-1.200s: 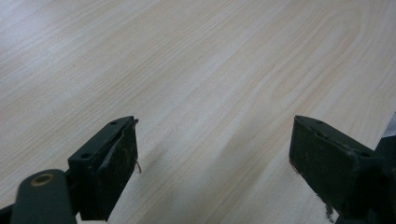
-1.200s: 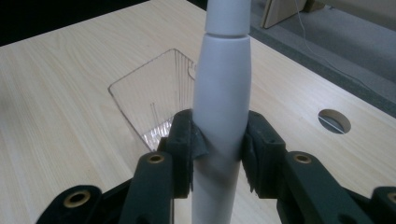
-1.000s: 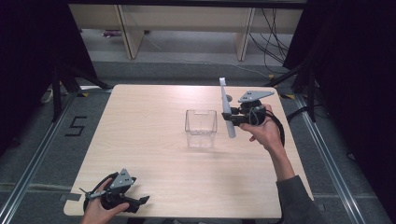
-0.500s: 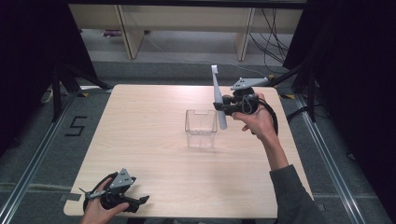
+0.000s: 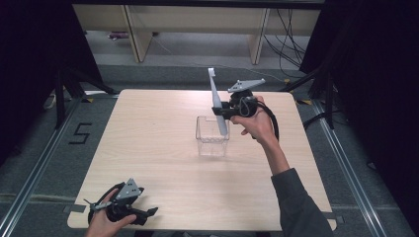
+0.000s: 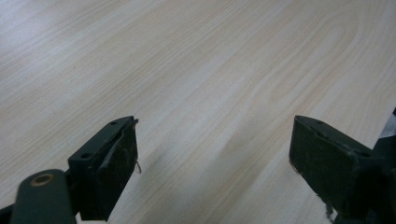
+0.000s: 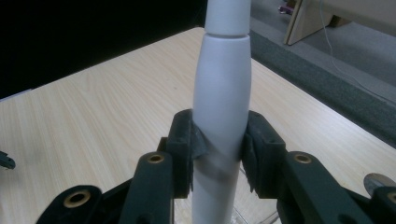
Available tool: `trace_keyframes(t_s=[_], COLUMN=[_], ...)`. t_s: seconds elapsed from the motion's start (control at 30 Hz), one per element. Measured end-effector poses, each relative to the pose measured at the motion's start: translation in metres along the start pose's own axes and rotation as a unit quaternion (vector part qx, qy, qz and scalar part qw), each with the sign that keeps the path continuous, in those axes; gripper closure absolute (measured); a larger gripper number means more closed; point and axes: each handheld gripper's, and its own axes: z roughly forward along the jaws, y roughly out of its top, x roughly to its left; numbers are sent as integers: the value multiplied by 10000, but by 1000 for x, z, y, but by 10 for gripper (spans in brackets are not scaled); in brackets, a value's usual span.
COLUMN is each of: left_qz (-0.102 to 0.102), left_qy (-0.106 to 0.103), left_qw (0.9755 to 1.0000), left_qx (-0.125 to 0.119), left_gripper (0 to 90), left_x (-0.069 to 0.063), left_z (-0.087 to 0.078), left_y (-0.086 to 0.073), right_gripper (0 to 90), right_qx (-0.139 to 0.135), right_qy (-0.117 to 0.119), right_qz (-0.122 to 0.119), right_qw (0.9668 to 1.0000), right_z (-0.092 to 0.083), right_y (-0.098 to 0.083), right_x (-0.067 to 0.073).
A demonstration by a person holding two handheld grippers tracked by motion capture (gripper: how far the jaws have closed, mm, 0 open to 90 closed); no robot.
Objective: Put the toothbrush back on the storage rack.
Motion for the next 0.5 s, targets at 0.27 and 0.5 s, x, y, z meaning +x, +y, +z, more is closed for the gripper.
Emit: trace_keyframes(t_s=[0.27,0.5], left_qz=[-7,-38], left_qy=[-9,-15], left_qw=[10000,10000], left_qx=[8,-18], left_gripper=[150,150], left_x=[0,0], left_z=[-1,0], left_y=[0,0], right_gripper=[668,668], right_qx=[339,623], right_qy=[38,-56], right_qz=[124,144], right_qw=[9993,9979], right_z=[26,44], right_y=[-6,-13], right_x=[1,-1])
